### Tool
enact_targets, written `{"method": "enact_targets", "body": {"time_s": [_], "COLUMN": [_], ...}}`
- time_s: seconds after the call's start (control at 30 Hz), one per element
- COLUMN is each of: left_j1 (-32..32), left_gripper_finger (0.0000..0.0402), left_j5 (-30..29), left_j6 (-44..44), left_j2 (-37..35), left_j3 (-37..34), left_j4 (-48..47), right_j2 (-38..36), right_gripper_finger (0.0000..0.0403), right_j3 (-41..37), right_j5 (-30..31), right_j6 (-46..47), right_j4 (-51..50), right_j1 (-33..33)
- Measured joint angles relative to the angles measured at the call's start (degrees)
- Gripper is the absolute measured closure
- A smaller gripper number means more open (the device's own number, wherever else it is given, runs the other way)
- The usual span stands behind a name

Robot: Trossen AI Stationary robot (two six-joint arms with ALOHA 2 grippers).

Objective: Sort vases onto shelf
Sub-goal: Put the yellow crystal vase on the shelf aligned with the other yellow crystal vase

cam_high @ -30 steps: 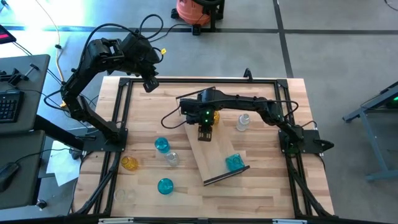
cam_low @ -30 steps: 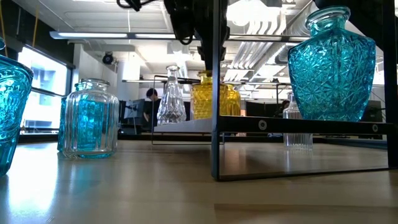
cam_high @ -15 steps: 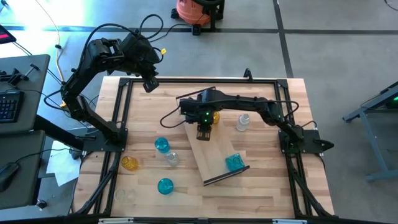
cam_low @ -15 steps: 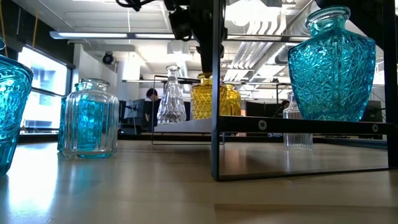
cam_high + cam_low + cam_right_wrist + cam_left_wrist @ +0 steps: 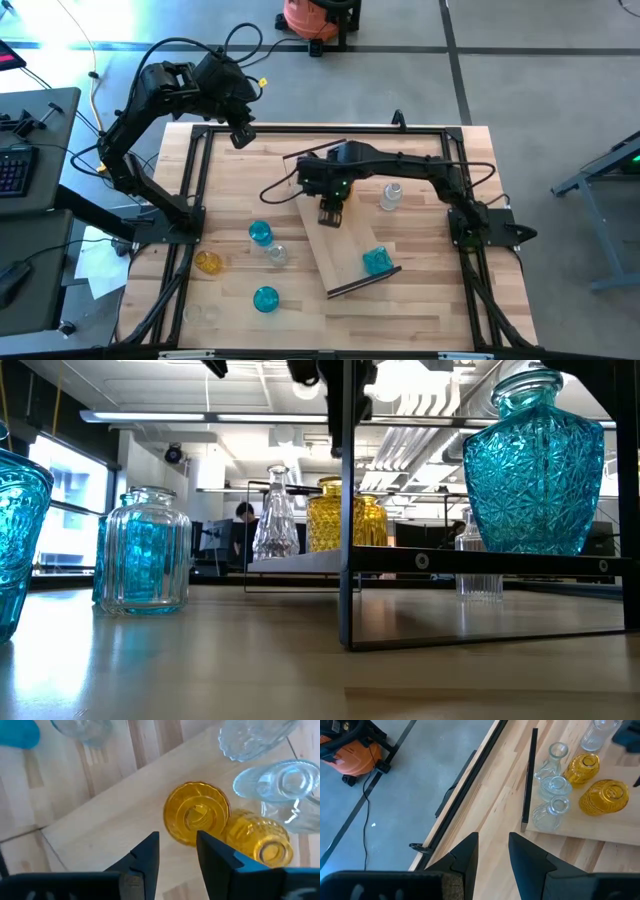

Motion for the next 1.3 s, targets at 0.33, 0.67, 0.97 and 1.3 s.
{"method": "enact_targets", "body": {"time_s": [0.33, 0.67, 0.97, 1.3], "left_j1": [0.0, 1.2, 1.1, 1.1], "left_gripper_finger": [0.03, 0.03, 0.03, 0.03], "left_j5": [0.1, -2.7, 1.3, 1.7], "left_j6": [1.4, 10.6, 10.4, 7.1], "left_j2": [-0.2, -5.0, -12.1, -13.5], "left_j3": [0.0, 0.0, 0.0, 0.0], "left_j4": [0.0, 0.0, 0.1, 0.0], "right_j2": [-1.1, -1.1, -1.1, -1.1], "right_gripper_finger": [0.0369, 0.0401, 0.0402, 0.0403], "right_j3": [-1.9, -2.0, -2.0, -3.3], "right_j5": [0.7, 10.1, 8.9, 6.8], "right_j6": [8.5, 33.8, 49.6, 57.7], "right_j4": [2.8, 3.1, 4.9, 5.0], "right_j1": [6.0, 8.7, 9.9, 11.1]}}
